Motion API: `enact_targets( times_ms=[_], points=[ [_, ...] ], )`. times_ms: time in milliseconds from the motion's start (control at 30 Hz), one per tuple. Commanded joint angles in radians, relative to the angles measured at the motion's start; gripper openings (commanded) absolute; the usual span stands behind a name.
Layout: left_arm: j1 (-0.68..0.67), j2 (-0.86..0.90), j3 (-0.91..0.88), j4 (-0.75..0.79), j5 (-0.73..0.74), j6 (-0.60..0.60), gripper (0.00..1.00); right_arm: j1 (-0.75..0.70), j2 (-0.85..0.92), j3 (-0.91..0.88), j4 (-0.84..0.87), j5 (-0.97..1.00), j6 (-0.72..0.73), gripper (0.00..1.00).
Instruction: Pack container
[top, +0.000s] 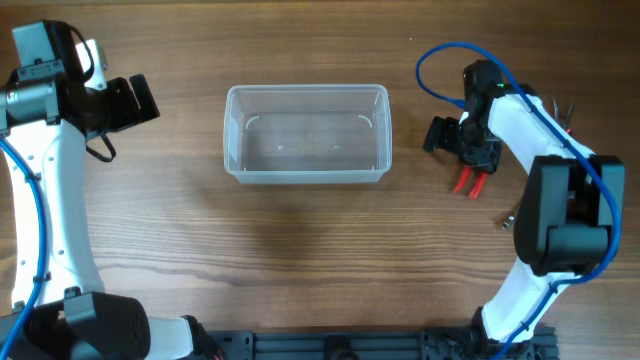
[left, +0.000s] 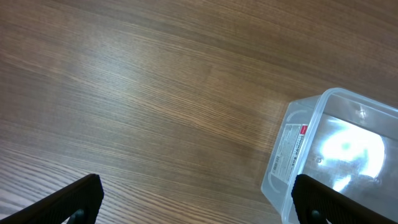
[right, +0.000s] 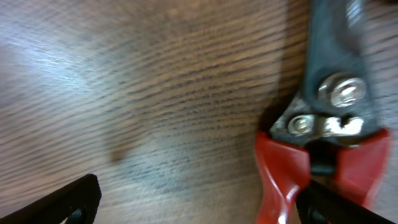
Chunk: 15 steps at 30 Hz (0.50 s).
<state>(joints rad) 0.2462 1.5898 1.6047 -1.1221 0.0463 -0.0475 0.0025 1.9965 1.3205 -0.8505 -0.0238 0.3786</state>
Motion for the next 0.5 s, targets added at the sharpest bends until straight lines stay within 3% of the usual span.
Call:
enact_targets(
  times_ms=[0, 167, 233, 467],
  points=[
    [0.005, 0.01, 0.003, 0.003, -0.006, -0.013, 1.0, 0.003, 0.042, -0.007, 0.002, -0.011, 0.014, 1.0],
    [0.005, 0.01, 0.003, 0.002, -0.006, -0.013, 1.0, 0.003, 0.044, -0.007, 0.013, -0.011, 0.014, 1.0],
    [0.005, 0.01, 0.003, 0.002, -0.006, -0.013, 1.0, 0.003, 0.044, -0.007, 0.012, -0.011, 0.015, 0.95],
    [0.005, 0.01, 0.003, 0.002, -0.006, -0.013, 1.0, 0.003, 0.044, -0.007, 0.005, -0.012, 0.016, 0.51]
  ],
)
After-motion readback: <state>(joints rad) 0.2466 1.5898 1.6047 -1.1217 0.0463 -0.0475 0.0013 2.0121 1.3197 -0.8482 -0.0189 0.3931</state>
